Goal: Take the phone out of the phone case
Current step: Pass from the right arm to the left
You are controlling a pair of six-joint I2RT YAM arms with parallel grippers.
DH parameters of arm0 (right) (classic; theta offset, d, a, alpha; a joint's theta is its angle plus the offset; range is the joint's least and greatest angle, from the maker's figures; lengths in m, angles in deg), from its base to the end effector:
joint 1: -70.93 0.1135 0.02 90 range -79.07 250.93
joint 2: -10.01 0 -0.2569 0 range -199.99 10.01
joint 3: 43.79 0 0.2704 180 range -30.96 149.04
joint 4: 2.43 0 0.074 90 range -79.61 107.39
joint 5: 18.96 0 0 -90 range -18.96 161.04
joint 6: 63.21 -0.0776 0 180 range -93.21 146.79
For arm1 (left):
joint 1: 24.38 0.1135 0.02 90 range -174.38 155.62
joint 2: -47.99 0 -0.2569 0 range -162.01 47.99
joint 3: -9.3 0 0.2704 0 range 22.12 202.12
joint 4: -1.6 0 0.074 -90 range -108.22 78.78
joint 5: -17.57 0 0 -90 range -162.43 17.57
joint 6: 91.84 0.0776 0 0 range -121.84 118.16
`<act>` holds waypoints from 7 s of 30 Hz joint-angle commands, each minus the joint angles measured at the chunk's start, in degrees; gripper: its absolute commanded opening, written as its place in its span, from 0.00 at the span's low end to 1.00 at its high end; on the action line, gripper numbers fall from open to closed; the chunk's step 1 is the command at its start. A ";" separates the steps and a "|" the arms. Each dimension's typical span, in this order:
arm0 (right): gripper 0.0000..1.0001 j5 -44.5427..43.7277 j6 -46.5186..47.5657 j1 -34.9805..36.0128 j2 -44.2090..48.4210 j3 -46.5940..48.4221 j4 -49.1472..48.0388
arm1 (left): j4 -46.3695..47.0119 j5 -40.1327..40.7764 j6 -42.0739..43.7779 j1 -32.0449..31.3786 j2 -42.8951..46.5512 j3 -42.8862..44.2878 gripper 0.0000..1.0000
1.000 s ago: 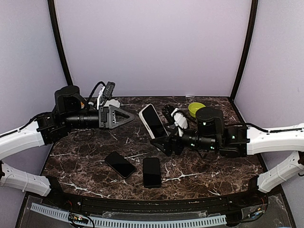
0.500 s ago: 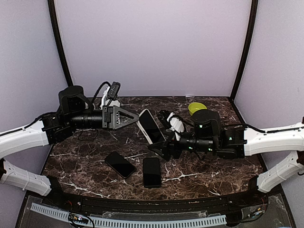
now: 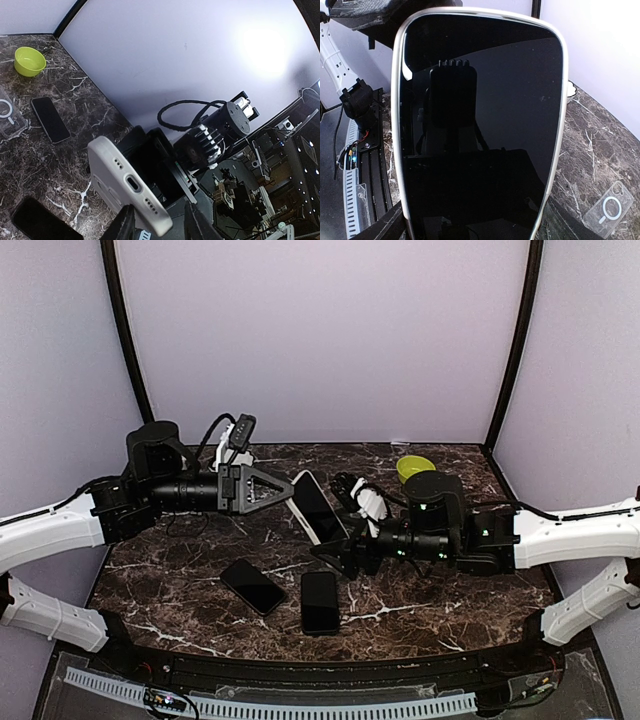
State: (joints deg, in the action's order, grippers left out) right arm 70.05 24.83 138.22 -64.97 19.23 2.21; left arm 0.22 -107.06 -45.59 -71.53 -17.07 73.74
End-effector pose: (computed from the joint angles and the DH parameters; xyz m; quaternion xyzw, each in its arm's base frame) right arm 0.1415 0.3345 0.2623 -0.4284 0.6777 0.3339 0.4957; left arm 0.1852 -0.2645 0.3387 0.2270 0.6803 -0.6228 0.3127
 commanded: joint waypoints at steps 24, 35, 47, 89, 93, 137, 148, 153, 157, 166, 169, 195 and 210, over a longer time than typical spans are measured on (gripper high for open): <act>0.00 8.82 5.87 1.53 7.00 -2.01 -16.61 | 4.36 -4.77 0.94 -0.26 0.68 -2.54 0.17; 0.00 13.62 6.59 1.72 9.92 -8.97 -27.57 | 4.78 -4.07 1.18 -0.29 1.33 -4.00 0.14; 0.00 5.78 10.41 1.75 11.95 -12.11 -22.81 | -5.36 0.43 6.26 -0.22 7.84 -1.90 0.65; 0.00 -0.79 53.64 3.11 5.12 -9.39 -19.51 | -5.89 -9.72 5.55 -0.12 1.83 -0.33 0.49; 0.00 -1.08 54.60 3.11 4.17 -8.11 -18.64 | -7.63 -8.64 6.74 -0.11 2.20 -1.10 0.49; 0.00 -3.83 67.34 3.15 1.46 -9.38 -26.97 | -2.82 -13.21 2.62 -0.15 5.86 -5.91 0.31; 0.00 -3.30 69.64 3.16 2.08 -11.23 -27.45 | 0.08 -15.32 1.07 -0.20 6.25 -6.60 0.23; 0.00 -3.66 72.78 2.91 0.10 -11.52 -32.58 | 3.12 -20.23 -1.01 -0.18 5.56 -6.71 0.23; 0.00 -2.45 74.11 2.01 -2.21 -10.12 -35.25 | 5.33 -23.94 -3.01 -0.17 5.19 -6.45 0.23; 0.00 0.42 69.93 1.71 -3.31 -6.76 -33.81 | -13.04 -15.21 8.27 -0.22 5.70 -1.18 0.00; 0.00 0.09 67.22 1.84 -2.86 -6.73 -32.74 | -17.47 -11.49 11.73 -0.14 5.96 -0.56 0.00; 0.99 23.84 19.11 -10.45 13.82 -5.44 6.57 | -20.65 0.38 38.49 -0.21 5.80 1.11 0.00; 0.93 35.34 16.51 -12.88 4.90 3.24 10.84 | -18.94 -4.11 57.73 -0.17 10.29 -0.57 0.00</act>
State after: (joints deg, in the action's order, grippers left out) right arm 100.49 41.46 125.63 -58.61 19.34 11.74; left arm -24.39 -108.57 7.50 -71.58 -9.18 73.67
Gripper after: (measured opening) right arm 0.964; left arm 0.108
